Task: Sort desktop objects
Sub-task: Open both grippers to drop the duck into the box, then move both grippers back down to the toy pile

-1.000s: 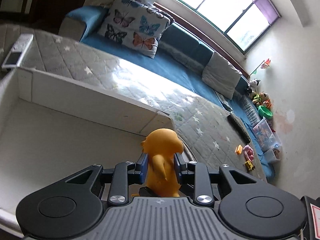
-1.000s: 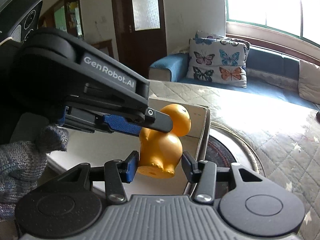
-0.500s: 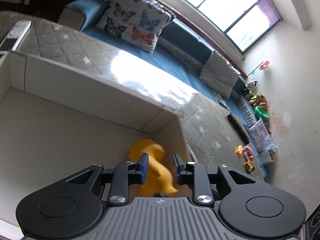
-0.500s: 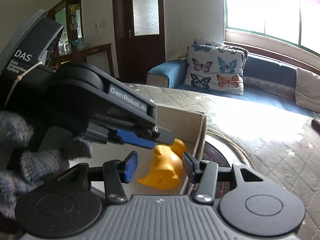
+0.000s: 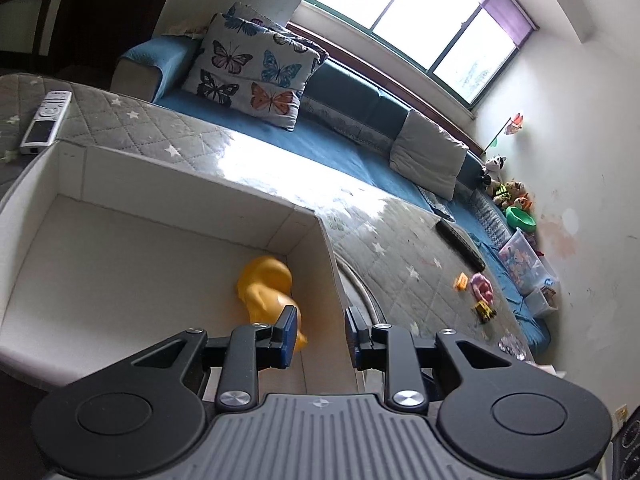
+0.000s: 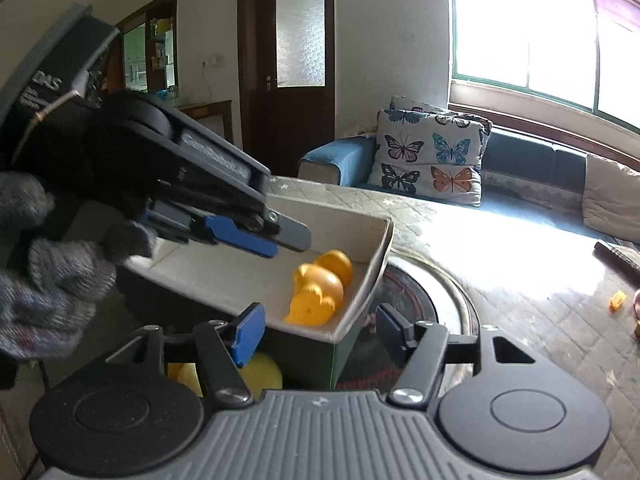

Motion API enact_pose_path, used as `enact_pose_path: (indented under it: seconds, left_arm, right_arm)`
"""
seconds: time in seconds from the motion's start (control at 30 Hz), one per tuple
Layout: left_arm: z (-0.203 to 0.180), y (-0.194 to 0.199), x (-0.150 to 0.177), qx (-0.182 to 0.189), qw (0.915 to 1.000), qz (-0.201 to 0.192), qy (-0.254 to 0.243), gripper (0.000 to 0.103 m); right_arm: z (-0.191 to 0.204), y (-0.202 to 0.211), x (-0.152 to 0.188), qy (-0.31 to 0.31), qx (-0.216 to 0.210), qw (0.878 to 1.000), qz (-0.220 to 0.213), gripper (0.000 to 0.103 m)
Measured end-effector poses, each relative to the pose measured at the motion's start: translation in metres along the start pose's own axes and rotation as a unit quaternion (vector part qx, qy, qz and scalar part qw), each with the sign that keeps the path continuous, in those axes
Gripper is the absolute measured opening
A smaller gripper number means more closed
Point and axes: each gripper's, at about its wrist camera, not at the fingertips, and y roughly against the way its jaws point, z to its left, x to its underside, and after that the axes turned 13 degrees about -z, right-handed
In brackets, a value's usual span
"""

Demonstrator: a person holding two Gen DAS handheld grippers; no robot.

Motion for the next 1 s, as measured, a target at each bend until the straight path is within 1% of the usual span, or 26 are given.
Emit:
enact_pose_path:
  seconds: [0.2, 0.37, 0.57, 0.77, 0.9, 1.0]
  left_arm:
    - [-0.007, 0.033, 0.023, -0.008, 0.9999, -0.005, -0.01, 0.028]
    - [-0.009, 0.055, 0.042, -0.021, 0.9995, -0.008, -0.022, 0.028]
    - [0.003, 0.075, 0.06, -0.04, 0.9991, -0.012, -0.012, 0.028]
    - [0.011, 0.088, 0.075, -0.051, 0.9985, -0.017, -0.006, 0.028]
    - [0.022, 0.092, 0.078, -0.055, 0.9982, -0.022, 0.014, 0.028]
    - [0.031, 0.095, 0.078, -0.06, 0.9975, -0.026, 0.026, 0.029]
  right_arm:
    - [0.011, 0.027, 0.017, -0.005, -0.01, 1.0, 0.006, 0.063]
    - [0.02, 0.041, 0.027, -0.012, -0.018, 1.0, 0.007, 0.064]
    - [0.025, 0.047, 0.041, -0.032, -0.021, 0.999, 0.019, 0.064]
    - [0.03, 0.049, 0.052, -0.044, -0.023, 0.998, 0.031, 0.064]
    - [0.035, 0.05, 0.056, -0.045, -0.029, 0.998, 0.037, 0.064]
    - [0.042, 0.049, 0.058, -0.04, -0.041, 0.997, 0.042, 0.064]
